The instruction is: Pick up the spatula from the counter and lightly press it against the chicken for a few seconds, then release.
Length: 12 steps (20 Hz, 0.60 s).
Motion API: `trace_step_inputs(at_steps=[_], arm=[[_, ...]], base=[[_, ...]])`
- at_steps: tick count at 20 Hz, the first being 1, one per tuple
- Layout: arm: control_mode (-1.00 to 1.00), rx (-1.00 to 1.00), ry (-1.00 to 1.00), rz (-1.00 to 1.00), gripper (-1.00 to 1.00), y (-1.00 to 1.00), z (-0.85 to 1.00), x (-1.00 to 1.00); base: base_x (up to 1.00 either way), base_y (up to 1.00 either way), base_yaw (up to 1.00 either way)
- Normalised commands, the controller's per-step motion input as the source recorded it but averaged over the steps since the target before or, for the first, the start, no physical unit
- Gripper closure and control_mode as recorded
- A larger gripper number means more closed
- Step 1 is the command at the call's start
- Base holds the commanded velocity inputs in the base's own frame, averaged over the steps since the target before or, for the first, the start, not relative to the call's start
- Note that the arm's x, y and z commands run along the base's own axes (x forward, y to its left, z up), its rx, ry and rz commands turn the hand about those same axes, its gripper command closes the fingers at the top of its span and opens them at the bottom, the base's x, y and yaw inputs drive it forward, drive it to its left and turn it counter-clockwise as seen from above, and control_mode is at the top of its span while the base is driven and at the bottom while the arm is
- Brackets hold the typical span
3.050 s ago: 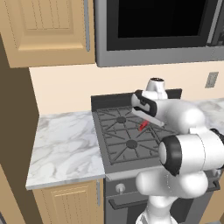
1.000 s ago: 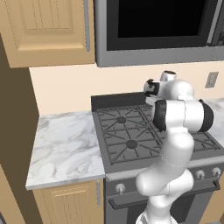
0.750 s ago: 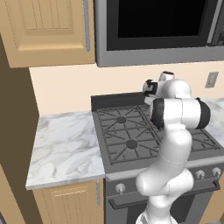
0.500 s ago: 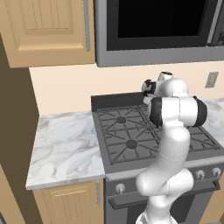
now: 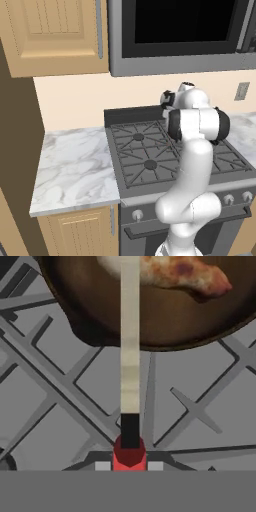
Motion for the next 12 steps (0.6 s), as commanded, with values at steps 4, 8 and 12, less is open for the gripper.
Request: trace_step_inputs(at_steps=[4,8,12], arm=[[-1.00,0.02,0.01,0.00,1.00,-0.13,-0.09,0.25],[-1.00,0.02,0.01,0.01,1.00,-0.13,-0.08,0.24],[-1.00,0.01,0.02,0.02,1.00,-0.13,-0.11,0.18]], base=[[0.00,0.00,0.00],[0.00,0.00,0.00],[0.00,0.00,0.00]])
